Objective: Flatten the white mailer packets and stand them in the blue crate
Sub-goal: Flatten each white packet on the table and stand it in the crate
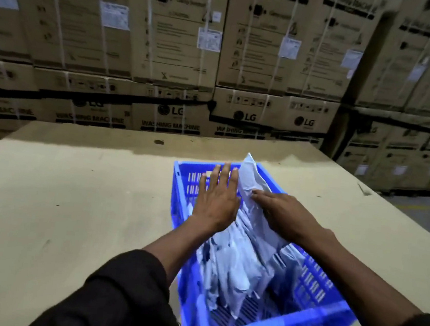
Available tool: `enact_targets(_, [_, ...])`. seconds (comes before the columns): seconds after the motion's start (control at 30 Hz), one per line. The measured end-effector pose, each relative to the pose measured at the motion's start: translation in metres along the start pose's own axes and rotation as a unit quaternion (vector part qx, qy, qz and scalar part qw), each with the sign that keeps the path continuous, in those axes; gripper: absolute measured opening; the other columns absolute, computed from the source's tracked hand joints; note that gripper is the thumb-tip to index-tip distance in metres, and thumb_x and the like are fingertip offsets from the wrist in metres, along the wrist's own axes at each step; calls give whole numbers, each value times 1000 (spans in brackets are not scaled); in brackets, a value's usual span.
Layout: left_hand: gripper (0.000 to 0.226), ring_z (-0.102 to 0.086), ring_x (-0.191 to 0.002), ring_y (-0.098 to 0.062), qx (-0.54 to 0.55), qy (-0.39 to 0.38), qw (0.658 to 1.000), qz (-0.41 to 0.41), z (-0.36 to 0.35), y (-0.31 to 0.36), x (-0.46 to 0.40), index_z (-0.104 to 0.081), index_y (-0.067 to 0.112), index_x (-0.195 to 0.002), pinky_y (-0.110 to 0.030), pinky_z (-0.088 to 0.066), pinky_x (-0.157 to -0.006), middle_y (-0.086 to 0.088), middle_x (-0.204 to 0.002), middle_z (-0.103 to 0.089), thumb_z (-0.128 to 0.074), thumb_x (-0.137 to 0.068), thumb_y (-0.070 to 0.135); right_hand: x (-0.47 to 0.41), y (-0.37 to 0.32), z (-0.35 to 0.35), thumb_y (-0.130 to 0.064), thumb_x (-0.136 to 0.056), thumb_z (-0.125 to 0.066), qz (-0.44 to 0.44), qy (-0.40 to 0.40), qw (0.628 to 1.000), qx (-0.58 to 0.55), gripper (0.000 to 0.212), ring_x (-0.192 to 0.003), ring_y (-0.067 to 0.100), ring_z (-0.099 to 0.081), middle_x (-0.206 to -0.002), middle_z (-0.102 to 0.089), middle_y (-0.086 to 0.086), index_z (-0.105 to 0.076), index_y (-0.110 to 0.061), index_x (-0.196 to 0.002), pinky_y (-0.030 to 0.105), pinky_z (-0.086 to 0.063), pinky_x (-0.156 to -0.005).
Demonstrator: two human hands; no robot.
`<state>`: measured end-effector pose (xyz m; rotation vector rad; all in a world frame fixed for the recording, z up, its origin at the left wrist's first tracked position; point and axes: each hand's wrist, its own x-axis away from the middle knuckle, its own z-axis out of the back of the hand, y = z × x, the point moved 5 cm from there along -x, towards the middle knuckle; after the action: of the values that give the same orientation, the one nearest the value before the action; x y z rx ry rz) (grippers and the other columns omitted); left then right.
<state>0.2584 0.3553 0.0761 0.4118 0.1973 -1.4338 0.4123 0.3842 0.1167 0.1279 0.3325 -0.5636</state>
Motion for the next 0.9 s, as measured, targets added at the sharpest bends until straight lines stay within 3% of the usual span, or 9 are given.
enact_targets(0.07, [71, 4, -158, -29, 1, -94, 996, 11, -34, 22, 3, -7, 14, -164, -57, -5, -124, -7, -173, 8, -39, -108, 43, 14, 32, -12, 4, -82, -49, -37, -55, 998, 23, 60, -117, 33, -61, -143, -58, -2, -58, -18, -137, 42, -51, -89])
enact_targets(0.17, [73, 8, -159, -26, 16, -192, 981, 4, -73, 42, 8, -6, 13, -164, -56, -3, -125, -5, -172, 12, -37, -108, 49, 26, 59, -21, 1, -84, -47, -56, -81, 995, 22, 56, -118, 34, -59, -139, -60, -1, -58, -19, -135, 43, -49, -90])
enact_targets(0.3, [72, 5, -159, -27, -7, -236, 969, -71, -94, 62, 12, -7, 22, -165, -55, -7, -124, 1, -173, 10, -31, -107, 57, 30, 77, -30, -3, -84, -47, -63, -101, 992, 29, 49, -111, 35, -59, -126, -65, 4, -57, -21, -129, 39, -48, -81])
enact_targets(0.43, [71, 19, -157, -29, -44, -298, 952, -51, -114, 52, 25, 11, 47, -160, -70, 1, -118, 10, -171, 18, -20, -101, 72, 31, 84, -33, -4, -84, -45, -58, -106, 992, 32, 44, -106, 36, -60, -120, -65, 5, -58, -21, -123, 41, -50, -78])
enact_targets(0.57, [72, 30, -153, -26, -85, -328, 940, -38, -117, 39, 33, 17, 51, -157, -77, 11, -112, 18, -165, 28, -13, -97, 78, 33, 95, -26, -4, -81, -45, -60, -103, 992, 33, 41, -98, 38, -61, -112, -66, 8, -59, -21, -115, 41, -50, -73])
enact_targets(0.77, [70, 30, -153, -28, -66, -368, 928, -6, -112, 31, 38, 1, 49, -161, -79, 11, -112, 17, -168, 22, -20, -99, 75, 28, 84, -18, -3, -84, -44, -36, -106, 992, 55, 36, -97, 38, -61, -113, -64, 9, -59, -19, -113, 38, -45, -69])
enact_targets(0.9, [69, 20, -157, -26, -6, -294, 956, -2, -99, 52, 22, -19, 29, -163, -76, 7, -115, 3, -173, 9, -22, -104, 66, 23, 72, -13, -5, -89, -45, -15, -127, 985, 112, 29, -101, 37, -61, -115, -62, 10, -57, -16, -113, 34, -36, -67])
